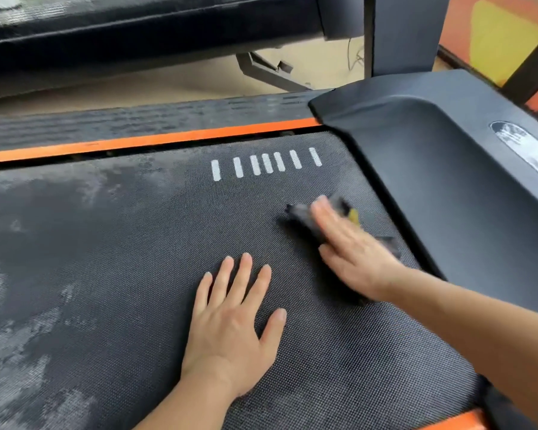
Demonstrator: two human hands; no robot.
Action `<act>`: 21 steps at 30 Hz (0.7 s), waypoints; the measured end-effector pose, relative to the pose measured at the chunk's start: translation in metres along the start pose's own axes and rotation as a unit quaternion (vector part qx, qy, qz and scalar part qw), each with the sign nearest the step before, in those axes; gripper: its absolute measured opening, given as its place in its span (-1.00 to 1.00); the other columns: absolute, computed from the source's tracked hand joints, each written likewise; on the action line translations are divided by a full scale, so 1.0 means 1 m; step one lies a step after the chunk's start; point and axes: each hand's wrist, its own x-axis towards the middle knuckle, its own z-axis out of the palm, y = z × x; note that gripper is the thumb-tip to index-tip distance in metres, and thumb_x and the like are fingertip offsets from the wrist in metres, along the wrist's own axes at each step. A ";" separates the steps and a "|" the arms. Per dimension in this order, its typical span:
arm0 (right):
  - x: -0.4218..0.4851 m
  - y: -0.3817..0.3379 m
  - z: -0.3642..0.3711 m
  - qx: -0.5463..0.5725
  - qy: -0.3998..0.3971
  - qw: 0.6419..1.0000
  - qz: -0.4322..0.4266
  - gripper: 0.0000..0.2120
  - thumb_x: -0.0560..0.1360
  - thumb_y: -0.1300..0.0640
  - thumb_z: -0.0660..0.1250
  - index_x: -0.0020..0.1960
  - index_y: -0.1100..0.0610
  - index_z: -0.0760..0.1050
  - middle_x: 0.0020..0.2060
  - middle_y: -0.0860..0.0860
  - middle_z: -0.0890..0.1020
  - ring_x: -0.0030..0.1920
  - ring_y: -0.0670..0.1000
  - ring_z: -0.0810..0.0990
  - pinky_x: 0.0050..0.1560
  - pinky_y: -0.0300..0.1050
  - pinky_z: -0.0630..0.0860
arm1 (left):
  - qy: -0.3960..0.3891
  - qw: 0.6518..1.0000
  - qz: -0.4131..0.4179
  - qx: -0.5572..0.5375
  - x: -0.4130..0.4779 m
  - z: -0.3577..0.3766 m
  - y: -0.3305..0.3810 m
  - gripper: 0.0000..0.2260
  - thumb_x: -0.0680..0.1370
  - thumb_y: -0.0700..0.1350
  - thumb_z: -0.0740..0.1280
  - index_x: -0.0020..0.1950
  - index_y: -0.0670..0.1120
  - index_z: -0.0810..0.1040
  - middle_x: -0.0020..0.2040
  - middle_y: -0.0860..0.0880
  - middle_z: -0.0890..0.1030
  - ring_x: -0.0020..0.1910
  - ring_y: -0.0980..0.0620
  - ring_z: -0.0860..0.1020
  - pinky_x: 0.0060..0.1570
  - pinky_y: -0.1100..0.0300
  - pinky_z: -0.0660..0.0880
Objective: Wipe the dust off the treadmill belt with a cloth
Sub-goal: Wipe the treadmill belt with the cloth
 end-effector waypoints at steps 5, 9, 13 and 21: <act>-0.001 0.015 0.001 -0.036 0.062 0.986 0.150 -0.33 0.63 -0.22 0.15 0.66 0.02 0.14 0.67 -0.03 0.10 0.64 0.04 0.13 0.63 -0.07 0.03 | 0.001 1.000 -0.002 0.002 -0.002 -0.004 0.001 -0.38 0.58 0.38 -0.18 0.61 0.23 -0.18 0.62 0.12 -0.26 0.57 0.07 -0.36 0.57 -0.10 -0.19; -0.002 0.016 0.005 -0.101 0.020 0.986 0.130 -0.23 0.55 -0.38 -0.17 0.63 -0.04 0.25 0.63 -0.06 0.21 0.65 0.02 0.06 0.66 0.04 -0.07 | -0.001 1.000 0.000 0.002 -0.001 -0.004 0.002 -0.38 0.58 0.38 -0.19 0.61 0.23 -0.17 0.62 0.13 -0.26 0.57 0.08 -0.37 0.57 -0.09 -0.20; 0.001 0.036 -0.017 -0.137 -0.024 0.977 0.160 -0.32 0.58 -0.42 -0.21 0.66 -0.24 0.01 0.66 -0.22 -0.04 0.66 -0.10 -0.16 0.65 -0.03 -0.21 | -0.002 1.000 0.001 0.005 -0.001 -0.003 0.001 -0.39 0.58 0.38 -0.20 0.60 0.23 -0.19 0.62 0.13 -0.26 0.56 0.08 -0.37 0.57 -0.09 -0.21; -0.006 -0.010 0.011 -0.091 -0.058 0.991 0.075 -0.35 0.63 -0.27 -0.26 0.67 -0.14 0.04 0.65 -0.20 -0.04 0.65 -0.10 -0.18 0.64 0.01 -0.23 | -0.005 1.000 -0.004 -0.009 0.000 -0.002 0.000 -0.39 0.59 0.38 -0.13 0.62 0.21 -0.03 0.64 0.11 -0.13 0.60 0.08 -0.26 0.57 -0.11 -0.11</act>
